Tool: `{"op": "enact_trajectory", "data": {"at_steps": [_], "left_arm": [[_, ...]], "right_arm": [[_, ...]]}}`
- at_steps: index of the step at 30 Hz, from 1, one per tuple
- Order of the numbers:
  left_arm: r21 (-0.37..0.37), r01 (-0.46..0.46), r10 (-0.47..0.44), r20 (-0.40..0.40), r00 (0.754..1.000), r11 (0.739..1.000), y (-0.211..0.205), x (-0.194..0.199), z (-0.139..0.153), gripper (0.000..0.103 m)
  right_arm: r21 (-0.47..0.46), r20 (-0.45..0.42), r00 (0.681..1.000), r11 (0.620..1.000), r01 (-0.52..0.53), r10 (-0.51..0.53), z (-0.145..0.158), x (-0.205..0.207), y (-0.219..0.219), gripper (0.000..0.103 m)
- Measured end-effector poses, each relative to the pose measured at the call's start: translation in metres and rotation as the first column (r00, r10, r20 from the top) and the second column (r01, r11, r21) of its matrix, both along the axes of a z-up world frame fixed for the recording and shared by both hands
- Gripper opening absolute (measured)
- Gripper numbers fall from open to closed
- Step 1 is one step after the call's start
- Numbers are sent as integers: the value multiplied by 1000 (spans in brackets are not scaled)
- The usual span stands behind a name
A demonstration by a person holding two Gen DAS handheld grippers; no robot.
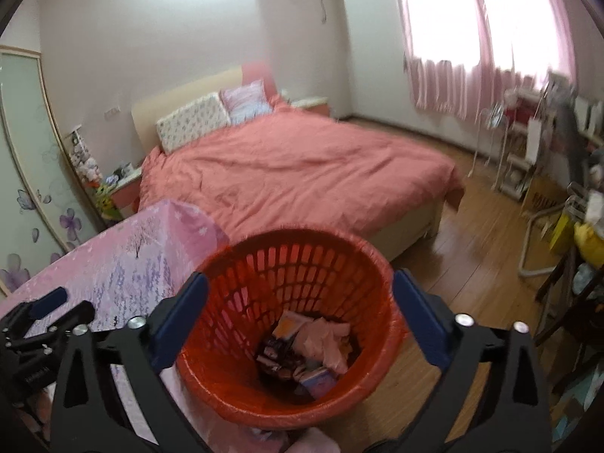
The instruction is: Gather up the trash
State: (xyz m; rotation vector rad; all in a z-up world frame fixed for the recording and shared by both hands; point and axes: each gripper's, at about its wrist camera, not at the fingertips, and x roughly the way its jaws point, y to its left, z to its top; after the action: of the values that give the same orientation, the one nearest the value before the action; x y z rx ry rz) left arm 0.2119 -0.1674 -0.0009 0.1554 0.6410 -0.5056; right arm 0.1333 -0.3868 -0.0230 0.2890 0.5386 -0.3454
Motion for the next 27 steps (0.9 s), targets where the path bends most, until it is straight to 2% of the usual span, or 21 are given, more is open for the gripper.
{"op": "enact_trajectory", "data": {"at_steps": [2, 5, 10, 12, 15, 20, 27], "left_arm": [[3, -58, 58, 60, 997, 998, 21, -16, 11, 92], [0, -129, 128, 128, 983, 992, 47, -38, 24, 99], [16, -281, 270, 225, 936, 960, 85, -82, 37, 99], [15, -324, 311, 247, 918, 946, 96, -99, 39, 99], [-2, -363, 353, 247, 902, 932, 113, -124, 37, 99], [-34, -397, 394, 226, 891, 917, 137, -157, 31, 99], [-55, -486, 487, 204, 850, 872, 165, -195, 17, 99]], "right_arm": [[-71, 30, 999, 997, 29, -27, 11, -15, 15, 101], [-160, 28, 999, 986, 39, -35, 20, -25, 34, 101], [-312, 63, 995, 946, 88, -71, 30, -56, 72, 101], [-343, 83, 993, 933, 111, -88, 33, -70, 87, 101], [-344, 109, 991, 932, 117, -84, 34, -89, 107, 101], [-293, 135, 986, 947, 129, -93, 30, -115, 127, 101], [-293, 129, 987, 947, 129, -94, 15, -131, 155, 101]]}}
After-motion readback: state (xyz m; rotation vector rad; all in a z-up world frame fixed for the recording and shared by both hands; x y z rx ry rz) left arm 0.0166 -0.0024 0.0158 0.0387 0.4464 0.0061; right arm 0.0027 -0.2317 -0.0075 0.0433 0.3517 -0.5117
